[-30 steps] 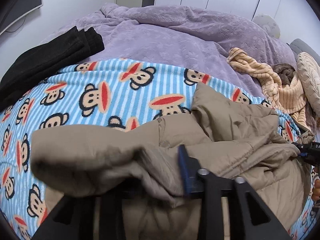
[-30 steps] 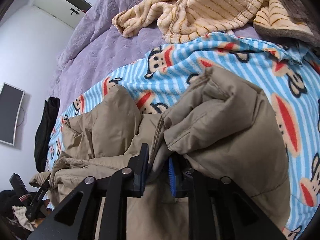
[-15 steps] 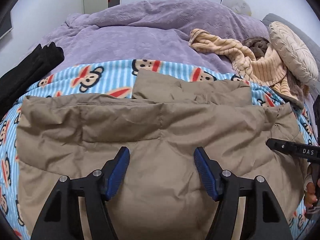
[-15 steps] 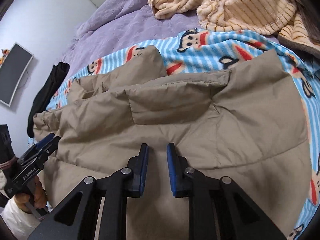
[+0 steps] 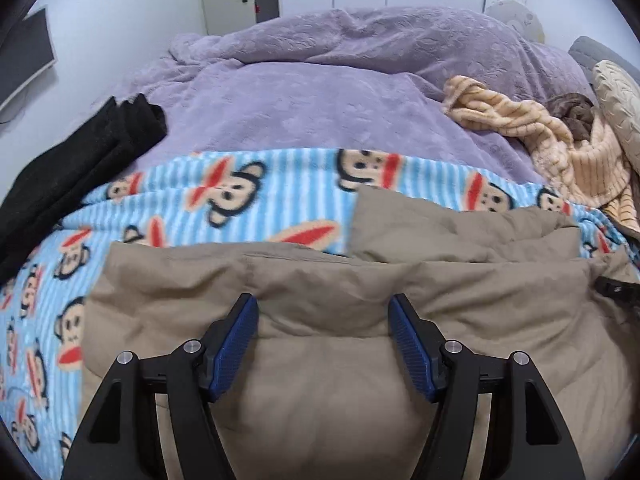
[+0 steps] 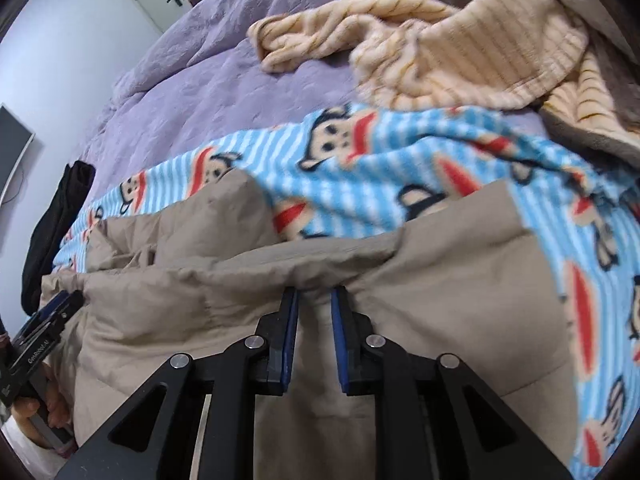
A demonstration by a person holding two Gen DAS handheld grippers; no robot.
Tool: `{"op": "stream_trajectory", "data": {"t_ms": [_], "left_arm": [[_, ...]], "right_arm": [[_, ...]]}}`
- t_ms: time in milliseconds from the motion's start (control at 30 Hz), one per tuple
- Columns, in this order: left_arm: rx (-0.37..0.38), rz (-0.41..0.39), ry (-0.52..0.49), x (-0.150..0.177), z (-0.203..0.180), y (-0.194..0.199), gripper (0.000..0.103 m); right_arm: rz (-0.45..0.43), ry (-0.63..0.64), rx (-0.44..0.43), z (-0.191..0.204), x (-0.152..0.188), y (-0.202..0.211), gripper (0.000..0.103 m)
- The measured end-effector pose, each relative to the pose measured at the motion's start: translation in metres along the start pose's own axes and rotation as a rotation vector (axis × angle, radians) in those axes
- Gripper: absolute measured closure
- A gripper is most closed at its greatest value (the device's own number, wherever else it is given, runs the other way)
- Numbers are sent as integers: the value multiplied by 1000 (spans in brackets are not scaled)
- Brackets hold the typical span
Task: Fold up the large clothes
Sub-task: 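Open both tools and release the folded hem onto the jacket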
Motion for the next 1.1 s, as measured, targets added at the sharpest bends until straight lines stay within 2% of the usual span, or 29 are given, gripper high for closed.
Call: {"op": "stream_trajectory", "data": {"t_ms": [100, 167, 267, 367, 500, 567, 633, 800, 900, 967, 1000, 1033, 1100], "left_arm": [[-85, 34, 38, 8, 50, -10, 33], [-86, 62, 83, 18, 69, -20, 32], [-84, 81, 91, 28, 72, -33, 26], [-106, 83, 58, 29, 67, -42, 25], [-114, 93, 65, 29, 68, -37, 23], [-127, 97, 63, 26, 70, -27, 23], [-130, 98, 55, 26, 70, -13, 23], [-112, 108, 34, 34, 67, 29, 23], [-90, 140, 60, 47, 65, 50, 23], [-81, 151, 84, 56, 64, 63, 23], [-81, 157, 93, 60, 64, 69, 20], [-83, 164, 101, 65, 64, 74, 4], [-84, 161, 116, 71, 64, 85, 0]], "right_arm": [[-11, -67, 85, -47, -5, 5, 83], [8, -138, 77, -68, 1, -3, 84], [26, -179, 55, -74, 8, -20, 86], [19, -120, 97, -69, 7, -31, 84], [30, -111, 125, -64, 1, -27, 82], [19, -141, 115, -58, -1, -15, 68], [-3, -164, 87, -50, -3, -1, 43], [-46, -167, 22, -32, 4, 44, 33], [-48, -199, -24, -25, 19, 69, 24], [-41, -218, -44, -23, 33, 85, 24], [-36, -225, -53, -23, 40, 94, 24], [-33, -230, -61, -23, 47, 102, 23], [-18, -245, -77, -23, 63, 115, 22]]}}
Point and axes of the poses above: each gripper's, at about its wrist camera, not at the fingertips, and y roughly against the way its jaws point, z to its left, x to its underside, the point moved 10 cm from there along -y, roughly the way its jaws point, and after that the axes turned 12 degrees about -z, right-handed, at the moved point
